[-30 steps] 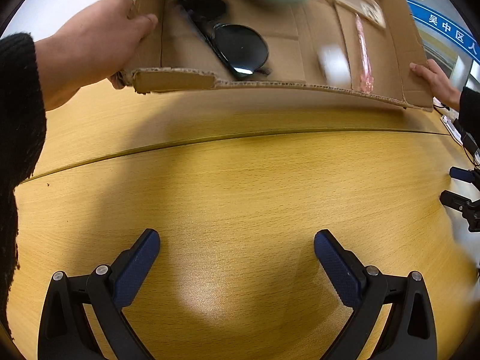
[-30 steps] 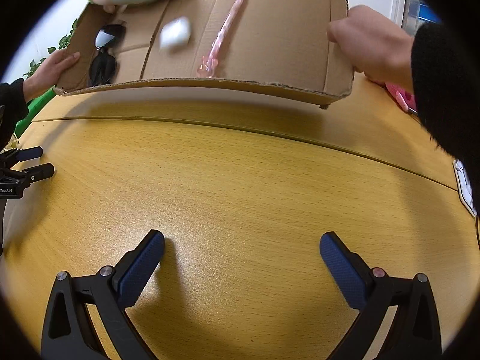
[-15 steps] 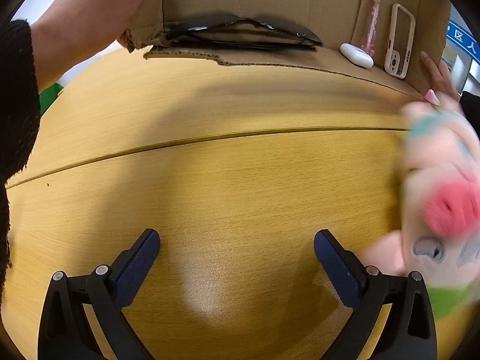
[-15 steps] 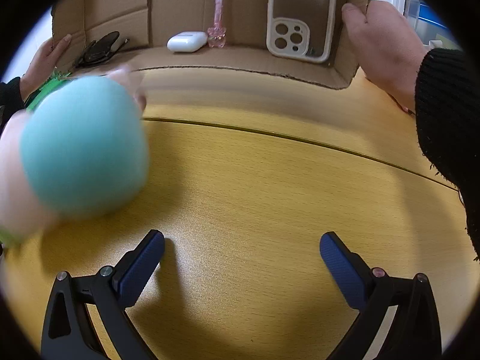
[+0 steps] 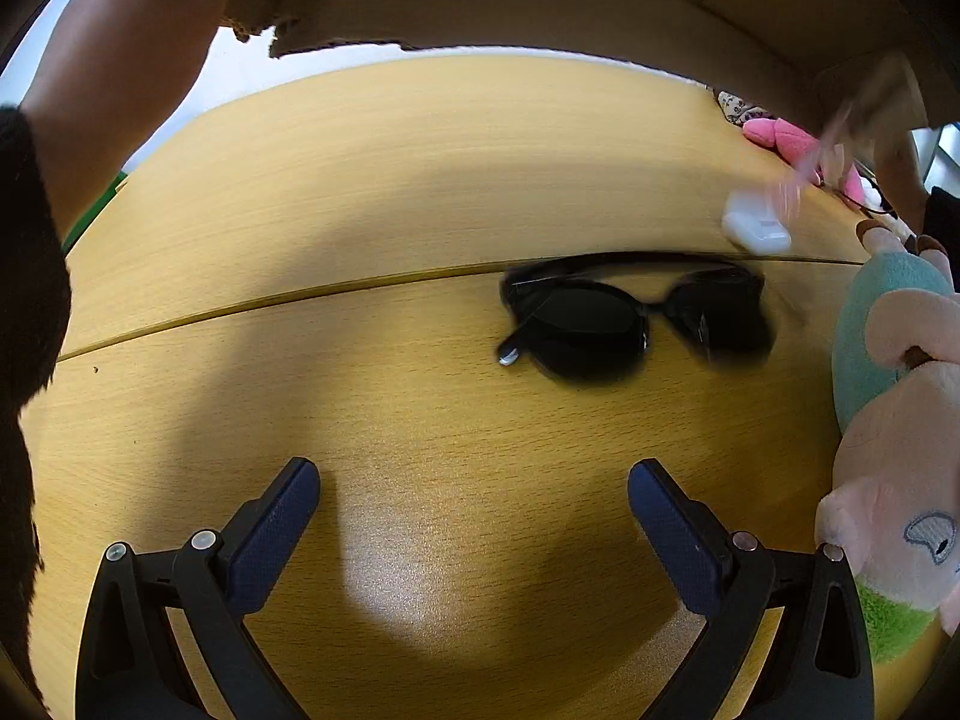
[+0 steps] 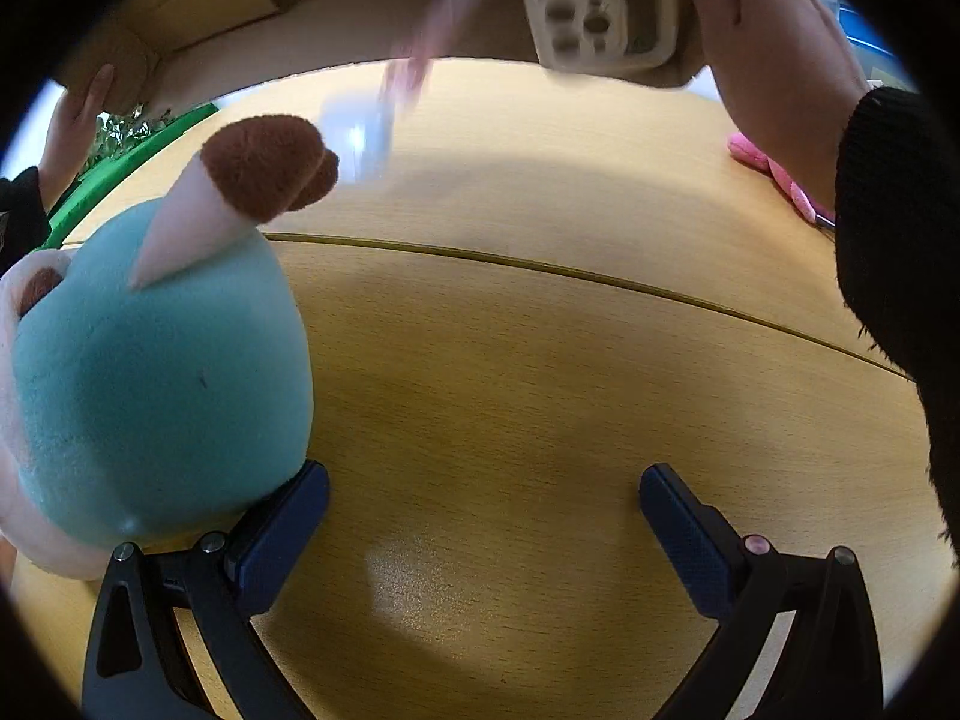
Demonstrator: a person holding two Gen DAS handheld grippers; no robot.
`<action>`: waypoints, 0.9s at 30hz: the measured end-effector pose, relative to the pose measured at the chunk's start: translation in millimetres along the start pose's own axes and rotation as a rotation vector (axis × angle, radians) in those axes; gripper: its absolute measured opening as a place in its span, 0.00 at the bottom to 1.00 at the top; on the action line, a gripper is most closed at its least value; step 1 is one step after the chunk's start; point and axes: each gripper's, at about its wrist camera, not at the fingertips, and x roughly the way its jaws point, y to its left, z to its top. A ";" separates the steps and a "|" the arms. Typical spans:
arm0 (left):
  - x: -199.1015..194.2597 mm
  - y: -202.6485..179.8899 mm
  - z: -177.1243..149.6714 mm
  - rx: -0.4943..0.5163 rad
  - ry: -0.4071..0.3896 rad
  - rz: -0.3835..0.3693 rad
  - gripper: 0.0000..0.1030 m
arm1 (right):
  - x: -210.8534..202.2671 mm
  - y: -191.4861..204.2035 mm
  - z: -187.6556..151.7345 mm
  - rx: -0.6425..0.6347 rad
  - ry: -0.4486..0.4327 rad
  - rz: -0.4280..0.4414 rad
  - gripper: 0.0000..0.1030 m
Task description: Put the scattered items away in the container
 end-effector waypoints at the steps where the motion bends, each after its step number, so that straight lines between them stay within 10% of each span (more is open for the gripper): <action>1: 0.4 0.1 0.2 0.000 0.000 0.000 1.00 | 0.0 0.0 0.1 0.000 0.000 0.000 1.00; 27: -0.6 1.9 -1.6 0.002 -0.001 -0.001 1.00 | -0.5 0.9 1.5 0.000 0.000 0.000 1.00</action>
